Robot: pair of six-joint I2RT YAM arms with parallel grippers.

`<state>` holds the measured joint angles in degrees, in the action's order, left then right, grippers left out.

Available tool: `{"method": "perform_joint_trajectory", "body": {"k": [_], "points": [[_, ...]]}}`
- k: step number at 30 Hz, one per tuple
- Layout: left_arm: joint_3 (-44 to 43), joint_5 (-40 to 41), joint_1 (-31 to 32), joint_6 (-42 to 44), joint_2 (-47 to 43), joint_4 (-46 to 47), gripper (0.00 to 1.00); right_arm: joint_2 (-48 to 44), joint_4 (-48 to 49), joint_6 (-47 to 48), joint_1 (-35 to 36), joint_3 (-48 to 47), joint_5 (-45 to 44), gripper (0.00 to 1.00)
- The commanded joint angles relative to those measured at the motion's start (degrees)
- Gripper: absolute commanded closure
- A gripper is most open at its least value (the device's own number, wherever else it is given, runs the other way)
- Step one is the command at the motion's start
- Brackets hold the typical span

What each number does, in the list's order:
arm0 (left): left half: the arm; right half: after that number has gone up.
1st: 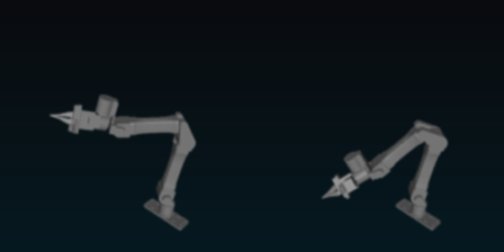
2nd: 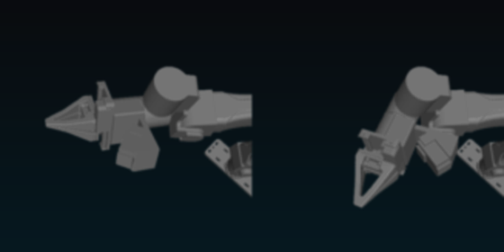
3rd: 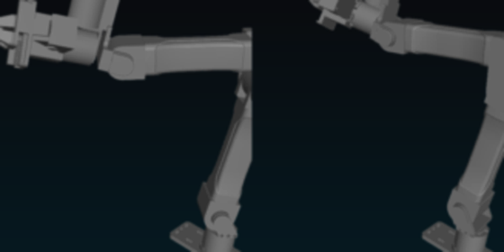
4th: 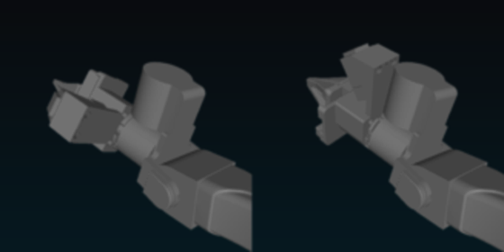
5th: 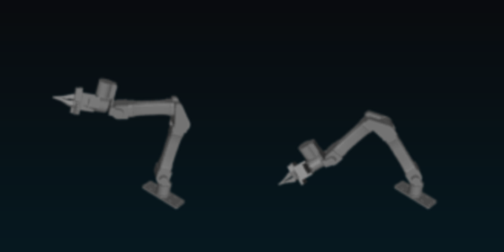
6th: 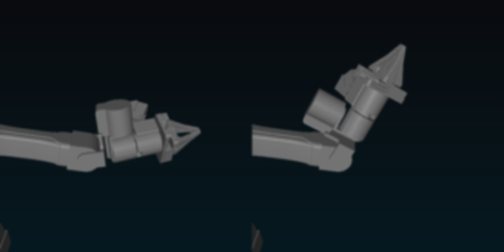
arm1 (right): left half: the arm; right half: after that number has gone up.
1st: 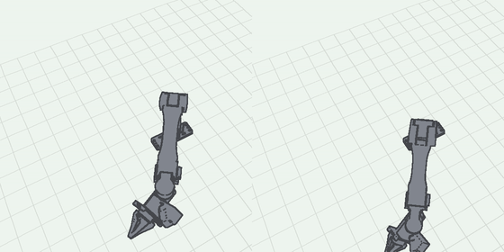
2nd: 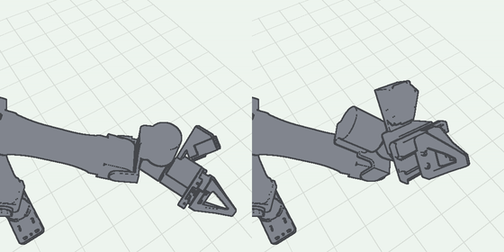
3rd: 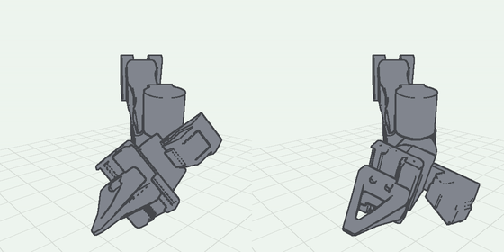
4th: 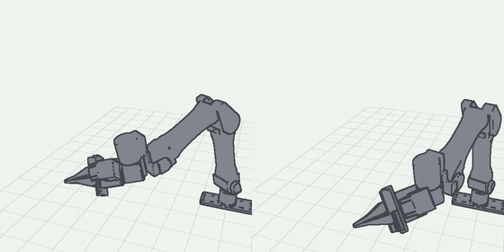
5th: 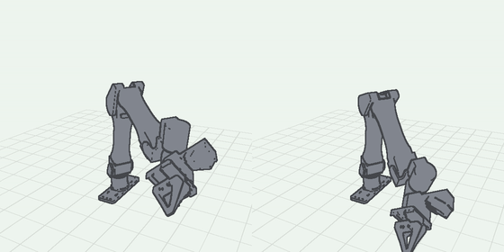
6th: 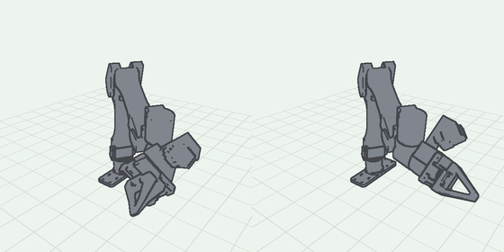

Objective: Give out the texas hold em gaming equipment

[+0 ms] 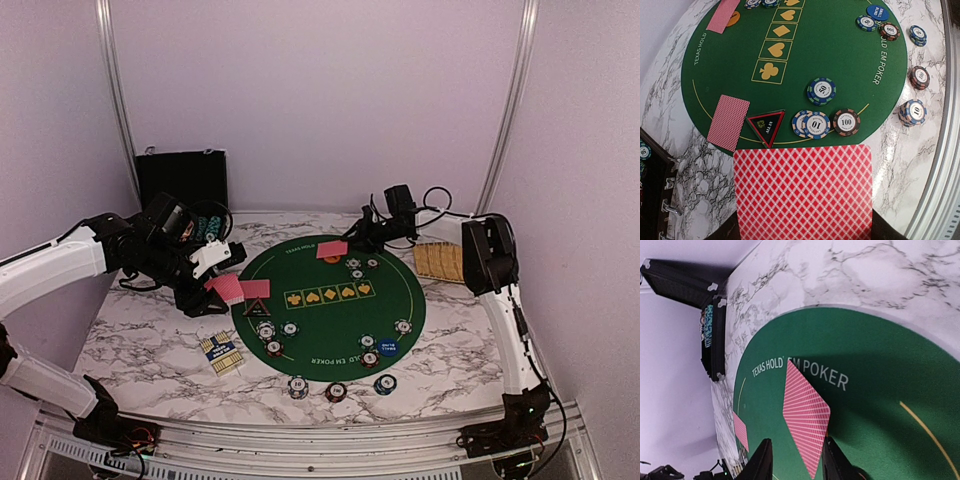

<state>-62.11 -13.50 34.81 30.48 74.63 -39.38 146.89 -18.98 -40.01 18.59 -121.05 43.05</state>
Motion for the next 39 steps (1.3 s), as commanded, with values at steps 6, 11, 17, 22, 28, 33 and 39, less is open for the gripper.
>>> {"method": "perform_joint_trajectory", "body": {"k": [6,11,17,22,28,33,39], "points": [[-1.56,-1.29,-0.35,0.37,-0.86,-1.22,0.91,-3.46,-10.31,7.27,-0.04,-4.62,-7.59,0.55],[-1.61,-1.39,-0.35,0.28,-0.92,-1.21,0.91,-6.69,-12.95,9.76,-0.05,-4.53,-12.01,0.35],[-1.86,-1.38,-0.35,0.21,-0.77,-1.18,0.91,-16.19,-6.92,9.80,0.94,5.50,-9.64,0.18],[-1.96,-1.66,-0.35,0.04,-0.56,-1.21,0.91,-25.48,-1.99,9.55,5.70,16.80,-6.36,0.06],[-1.97,-1.74,-0.35,-0.12,-0.52,-1.19,0.91,-32.53,6.83,4.79,14.44,30.86,-1.30,0.01],[-1.97,-1.59,-0.35,-0.06,-0.21,-1.21,0.91,-34.24,14.79,-1.19,21.29,36.22,2.32,0.01],[-2.29,-1.71,-0.35,-0.02,-0.01,-1.16,0.91,-32.41,24.50,-8.12,26.83,37.07,4.74,0.01]]}}
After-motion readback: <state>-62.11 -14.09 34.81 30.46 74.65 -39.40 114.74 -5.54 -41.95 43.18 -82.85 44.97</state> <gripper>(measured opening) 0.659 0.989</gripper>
